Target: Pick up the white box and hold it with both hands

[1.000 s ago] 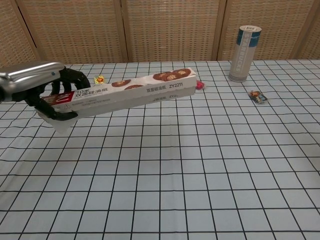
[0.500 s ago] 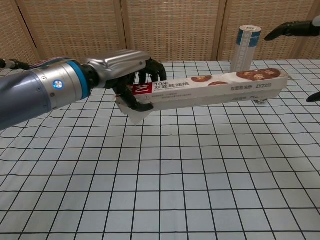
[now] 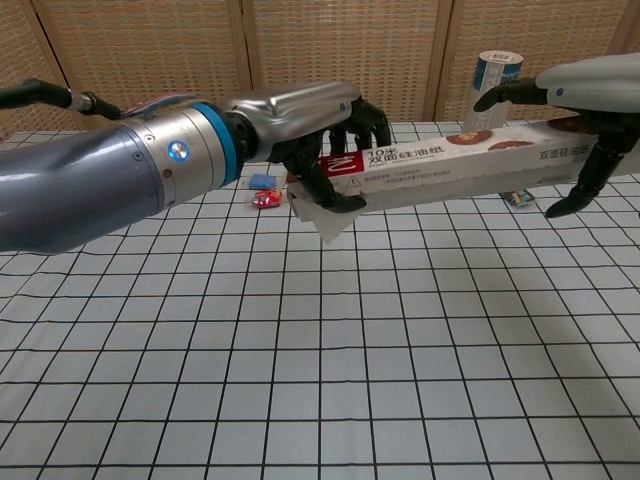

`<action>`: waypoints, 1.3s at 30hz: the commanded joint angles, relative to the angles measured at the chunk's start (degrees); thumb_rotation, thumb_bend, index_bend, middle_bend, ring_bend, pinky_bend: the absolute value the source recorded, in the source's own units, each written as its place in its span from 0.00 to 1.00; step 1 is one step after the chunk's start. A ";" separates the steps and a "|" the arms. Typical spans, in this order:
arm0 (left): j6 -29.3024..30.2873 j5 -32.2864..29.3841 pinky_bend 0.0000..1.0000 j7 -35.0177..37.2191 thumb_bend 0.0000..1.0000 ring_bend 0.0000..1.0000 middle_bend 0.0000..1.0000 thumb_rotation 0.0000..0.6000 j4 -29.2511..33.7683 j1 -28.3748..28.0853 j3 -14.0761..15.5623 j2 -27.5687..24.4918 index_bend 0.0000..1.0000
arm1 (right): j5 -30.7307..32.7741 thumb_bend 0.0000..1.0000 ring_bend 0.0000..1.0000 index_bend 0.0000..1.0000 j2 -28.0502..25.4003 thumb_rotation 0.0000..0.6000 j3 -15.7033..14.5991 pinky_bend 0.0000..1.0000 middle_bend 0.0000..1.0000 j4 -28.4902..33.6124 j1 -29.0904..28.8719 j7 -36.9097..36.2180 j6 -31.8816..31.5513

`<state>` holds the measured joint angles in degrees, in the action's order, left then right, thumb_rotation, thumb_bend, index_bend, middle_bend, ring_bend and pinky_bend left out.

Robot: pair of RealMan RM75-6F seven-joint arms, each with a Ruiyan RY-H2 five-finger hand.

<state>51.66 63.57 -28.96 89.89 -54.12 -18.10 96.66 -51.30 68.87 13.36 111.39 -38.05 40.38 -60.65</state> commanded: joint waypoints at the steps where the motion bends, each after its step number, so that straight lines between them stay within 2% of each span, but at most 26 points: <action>1: 0.71 -0.32 0.65 0.13 0.48 0.51 0.48 1.00 0.40 -0.34 0.13 0.09 0.65 | 2.51 0.00 0.00 0.00 1.99 1.00 -0.80 0.00 0.00 -0.18 -1.45 1.83 -1.53; 4: 1.53 -0.12 0.65 0.19 0.48 0.51 0.48 1.00 0.98 -0.49 0.50 -0.09 0.65 | 2.77 0.00 0.00 0.01 3.23 1.00 -1.09 0.00 0.00 -1.37 -2.39 2.64 -2.53; 5: 1.87 -0.08 0.65 0.17 0.48 0.51 0.48 1.00 1.24 -0.52 0.63 -0.23 0.65 | 2.21 0.04 0.01 0.05 3.82 1.00 -1.26 0.00 0.02 -1.98 -2.59 2.65 -3.02; 7: 2.37 -0.10 0.65 -0.10 0.48 0.51 0.48 1.00 1.51 -0.62 0.74 -0.48 0.65 | 1.69 0.18 0.11 0.23 4.47 1.00 -1.55 0.01 0.14 -2.57 -2.72 2.43 -3.61; 8: 2.75 -0.11 0.65 -0.27 0.47 0.51 0.48 1.00 1.63 -0.67 0.79 -0.60 0.65 | 1.80 0.31 0.23 0.36 4.69 1.00 -1.68 0.06 0.27 -2.55 -2.80 2.25 -3.76; 9: 2.94 -0.25 0.65 -0.28 0.47 0.51 0.48 1.00 1.76 -0.70 0.81 -0.69 0.64 | 1.91 0.43 0.37 0.47 4.76 1.00 -1.77 0.16 0.39 -2.47 -2.87 2.10 -3.79; 10: 3.02 -0.45 0.65 -0.24 0.47 0.51 0.48 1.00 1.93 -0.74 0.82 -0.80 0.64 | 1.97 0.51 0.44 0.53 4.86 1.00 -1.78 0.26 0.46 -2.46 -2.95 2.00 -3.98; 11: 3.07 -0.65 0.65 -0.23 0.46 0.51 0.48 1.00 2.09 -0.80 0.83 -0.92 0.64 | 1.93 0.60 0.53 0.59 4.97 1.00 -1.83 0.41 0.52 -2.47 -3.03 1.88 -4.12; 13: 3.30 -0.85 0.64 -0.28 0.46 0.51 0.48 1.00 2.32 -0.90 0.91 -1.17 0.63 | 2.29 0.69 0.60 0.63 4.95 1.00 -1.95 0.61 0.56 -2.24 -3.13 1.44 -4.02; 14: 3.46 -0.92 0.64 -0.25 0.45 0.51 0.47 1.00 2.42 -0.92 0.94 -1.27 0.62 | 2.81 0.71 0.63 0.63 4.80 1.00 -1.92 0.67 0.57 -2.02 -3.25 1.16 -3.72; 16: 3.58 -0.98 0.63 -0.07 0.45 0.49 0.44 1.00 2.53 -1.03 1.12 -1.45 0.58 | 3.45 0.73 0.64 0.63 4.45 1.00 -1.93 0.74 0.57 -1.78 -3.57 0.88 -3.37; 19: 3.80 -0.99 0.60 0.25 0.42 0.39 0.35 1.00 2.56 -1.16 1.40 -1.58 0.48 | 3.78 0.73 0.65 0.63 4.17 1.00 -2.05 0.77 0.57 -1.59 -3.90 0.64 -3.44; 22: 3.91 -1.29 0.49 0.19 0.30 0.25 0.21 1.00 2.63 -1.18 1.67 -1.75 0.39 | 3.91 0.74 0.65 0.63 4.06 1.00 -2.06 0.77 0.57 -1.48 -4.01 0.27 -3.70; 24: 3.93 -1.84 0.33 -0.28 0.12 0.12 0.07 1.00 2.80 -1.24 1.94 -2.00 0.23 | 4.05 0.74 0.65 0.62 3.91 1.00 -2.07 0.77 0.57 -1.43 -4.08 -0.05 -3.86; 26: 3.88 -2.78 0.19 -0.37 0.02 0.03 0.01 1.00 3.47 -1.17 2.04 -2.38 0.07 | 4.10 0.74 0.65 0.62 3.74 1.00 -2.05 0.77 0.57 -1.41 -4.11 -0.56 -3.97; 27: 3.85 -3.27 0.12 -0.10 0.00 0.00 0.00 1.00 4.05 -1.06 1.99 -2.66 0.02 | 4.14 0.74 0.65 0.62 3.65 1.00 -2.09 0.77 0.57 -1.41 -4.11 -0.82 -3.94; 30: 4.85 -3.16 0.04 0.39 0.00 0.00 0.00 1.00 5.35 -0.57 1.85 -3.68 0.00 | 4.07 0.75 0.65 0.62 3.43 1.00 -2.17 0.77 0.57 -1.70 -4.07 -1.58 -3.97; 33: 6.49 -2.01 0.00 1.40 0.00 0.00 0.00 1.00 7.31 0.67 2.13 -5.72 0.00 | 4.00 0.75 0.65 0.62 3.08 1.00 -2.47 0.77 0.57 -2.00 -3.96 -2.21 -4.04; 39: 14.84 -0.66 0.00 2.02 0.00 0.00 0.00 1.00 15.78 8.59 4.12 -16.94 0.00 | 2.81 0.75 0.65 0.62 3.15 1.00 -3.77 0.77 0.57 -3.32 -3.32 -2.42 -5.27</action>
<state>62.14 62.39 -27.05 101.61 -49.74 -15.34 84.83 -48.39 71.95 9.71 108.17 -41.47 38.00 -65.80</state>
